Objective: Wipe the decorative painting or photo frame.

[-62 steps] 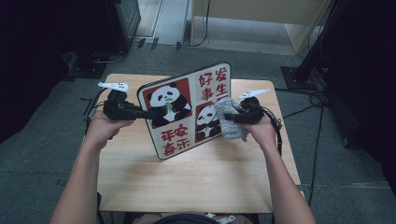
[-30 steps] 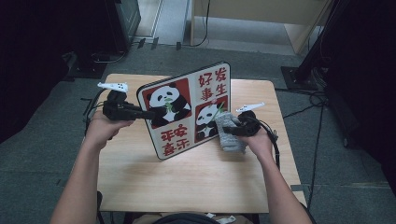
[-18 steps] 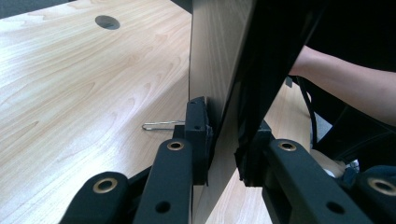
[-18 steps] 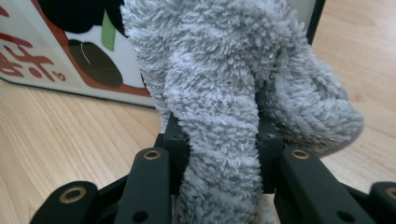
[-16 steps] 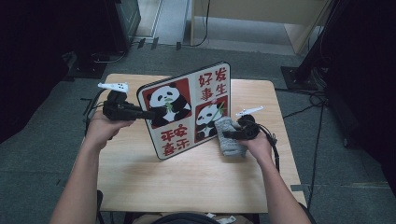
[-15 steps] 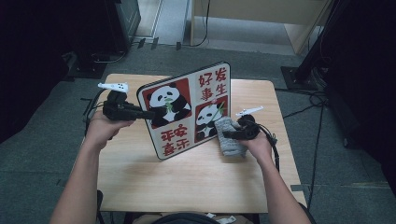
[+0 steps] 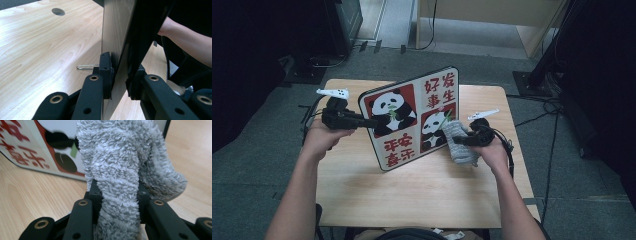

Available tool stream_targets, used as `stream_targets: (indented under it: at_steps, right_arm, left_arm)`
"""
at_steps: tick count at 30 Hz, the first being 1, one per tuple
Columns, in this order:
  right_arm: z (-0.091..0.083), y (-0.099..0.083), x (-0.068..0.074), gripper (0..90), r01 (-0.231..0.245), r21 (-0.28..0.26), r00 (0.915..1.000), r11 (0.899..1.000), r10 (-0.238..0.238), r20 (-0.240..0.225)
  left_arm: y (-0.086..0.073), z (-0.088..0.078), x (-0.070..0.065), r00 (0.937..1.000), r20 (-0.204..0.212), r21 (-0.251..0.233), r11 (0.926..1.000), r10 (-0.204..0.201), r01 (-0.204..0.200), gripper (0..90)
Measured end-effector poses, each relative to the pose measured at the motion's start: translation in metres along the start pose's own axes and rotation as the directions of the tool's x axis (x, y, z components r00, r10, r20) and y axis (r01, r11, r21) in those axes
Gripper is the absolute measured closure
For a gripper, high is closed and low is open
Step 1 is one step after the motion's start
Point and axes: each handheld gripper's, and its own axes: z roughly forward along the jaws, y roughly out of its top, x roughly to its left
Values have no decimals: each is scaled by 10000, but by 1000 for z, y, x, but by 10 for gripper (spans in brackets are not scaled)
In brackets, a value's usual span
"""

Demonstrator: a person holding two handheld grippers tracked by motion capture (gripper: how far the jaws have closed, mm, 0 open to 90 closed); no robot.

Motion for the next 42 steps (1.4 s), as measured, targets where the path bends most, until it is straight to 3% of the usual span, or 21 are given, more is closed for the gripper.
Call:
stream_targets:
  at_steps: [5, 10, 16, 27, 42]
  right_arm:
    - [-12, 11, 2, 689, -2, -220, 9999, 9998, 5, 131]
    - [-23, 26, 13, 689, 433, -369, 9988, 9984, -424, 237]
    - [-34, 43, 22, 689, 637, -489, 9979, 9968, -629, 167]
    - [-55, 74, 31, 689, 871, -430, 9962, 9953, -867, 121]
    - [-83, 127, 50, 689, 1570, -472, 9876, 9865, -1565, 142]
  left_arm:
    - [0, 0, 1, 9999, 80, 5, 10000, -63, 63, 773]
    - [0, 0, 1, 9999, 82, 18, 10000, -73, 73, 773]
    - [0, 0, 2, 9999, 121, -14, 9999, -103, 103, 772]
    - [0, 0, 2, 9999, 157, -25, 10000, -56, 56, 771]
    - [0, 0, 3, 9997, 200, -43, 9999, -156, 156, 769]
